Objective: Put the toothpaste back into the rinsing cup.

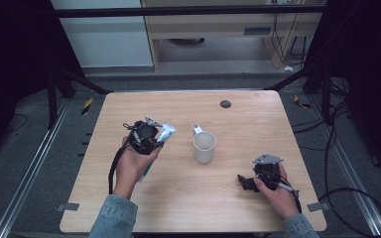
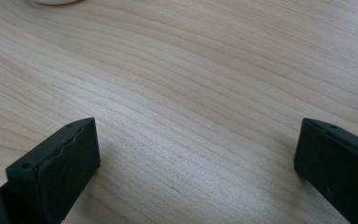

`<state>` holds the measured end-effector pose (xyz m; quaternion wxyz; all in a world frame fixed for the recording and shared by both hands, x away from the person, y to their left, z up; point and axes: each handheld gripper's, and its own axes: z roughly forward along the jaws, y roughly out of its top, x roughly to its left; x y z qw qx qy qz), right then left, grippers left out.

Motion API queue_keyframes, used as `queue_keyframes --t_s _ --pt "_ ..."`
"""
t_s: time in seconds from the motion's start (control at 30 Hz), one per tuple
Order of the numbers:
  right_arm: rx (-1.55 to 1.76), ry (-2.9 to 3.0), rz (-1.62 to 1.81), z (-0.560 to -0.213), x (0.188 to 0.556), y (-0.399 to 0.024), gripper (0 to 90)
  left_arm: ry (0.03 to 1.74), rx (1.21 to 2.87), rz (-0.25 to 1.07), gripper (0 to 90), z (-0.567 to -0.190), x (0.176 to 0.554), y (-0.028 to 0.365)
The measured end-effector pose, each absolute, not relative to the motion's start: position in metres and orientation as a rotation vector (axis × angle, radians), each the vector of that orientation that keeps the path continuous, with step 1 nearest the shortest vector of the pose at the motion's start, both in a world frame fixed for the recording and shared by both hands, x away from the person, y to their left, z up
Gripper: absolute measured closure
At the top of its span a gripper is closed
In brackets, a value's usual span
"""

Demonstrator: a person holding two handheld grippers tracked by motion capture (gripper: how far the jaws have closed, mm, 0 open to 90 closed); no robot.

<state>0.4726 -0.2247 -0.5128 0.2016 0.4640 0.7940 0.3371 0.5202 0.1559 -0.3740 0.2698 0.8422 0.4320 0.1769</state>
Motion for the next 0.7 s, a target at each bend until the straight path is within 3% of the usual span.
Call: queue_keyframes --t_s 0.7 --pt "1.296 2.218 0.941 -0.513 0.473 -0.225 0.4 1.016 2.216 0.496 77.8 -0.332 0.519 0.115"
